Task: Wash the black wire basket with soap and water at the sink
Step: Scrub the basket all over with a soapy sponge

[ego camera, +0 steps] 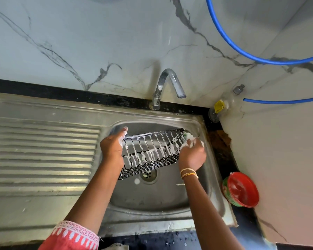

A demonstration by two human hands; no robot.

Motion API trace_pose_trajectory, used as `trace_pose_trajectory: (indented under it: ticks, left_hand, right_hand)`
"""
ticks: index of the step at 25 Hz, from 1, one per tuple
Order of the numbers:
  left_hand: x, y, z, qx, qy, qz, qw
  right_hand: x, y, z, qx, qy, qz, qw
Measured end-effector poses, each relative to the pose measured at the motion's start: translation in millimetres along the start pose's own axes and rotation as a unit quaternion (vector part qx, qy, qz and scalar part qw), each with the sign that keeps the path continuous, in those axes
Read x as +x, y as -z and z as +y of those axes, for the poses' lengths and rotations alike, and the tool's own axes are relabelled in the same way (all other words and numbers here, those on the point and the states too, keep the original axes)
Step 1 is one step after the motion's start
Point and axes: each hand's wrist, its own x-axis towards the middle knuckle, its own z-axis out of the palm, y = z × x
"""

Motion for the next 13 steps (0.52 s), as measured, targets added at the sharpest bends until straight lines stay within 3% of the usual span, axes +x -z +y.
trace_pose_trajectory:
  ticks: [2,6,9,11,13]
  left_hand:
    - [-7.3,-6.6,-5.9,0.016,-0.018,-0.006,1.0]
    - [-22.1,-21.8,-15.8,0.079,-0.015,0.025,0.996]
    - [-17.8,-22.8,-13.8,-0.021,0.019,-0.009,1.0]
    - [-21.0,-24.8,-6.8,-0.004,-0.007,-0.026,1.0]
    - [-28.1,-28.9,-5.4,0.009,-0.041,-0.058,0.997]
  right_hand:
    - [-19.5,0.3,-4.7,-0.004,0.052,-0.026,0.998]
    - [-92.9,-3.5,-33.8,0.026,0.242,-0.061,0.968]
    - [-102.5,-2.2,-42.0,0.033,0.34,-0.111,0.933]
    - [-67.5,-5.3,-37.6,0.014,0.346,-0.107,0.932]
    - [-27.1,-4.5,-37.7,-0.009,0.258,-0.128,0.958]
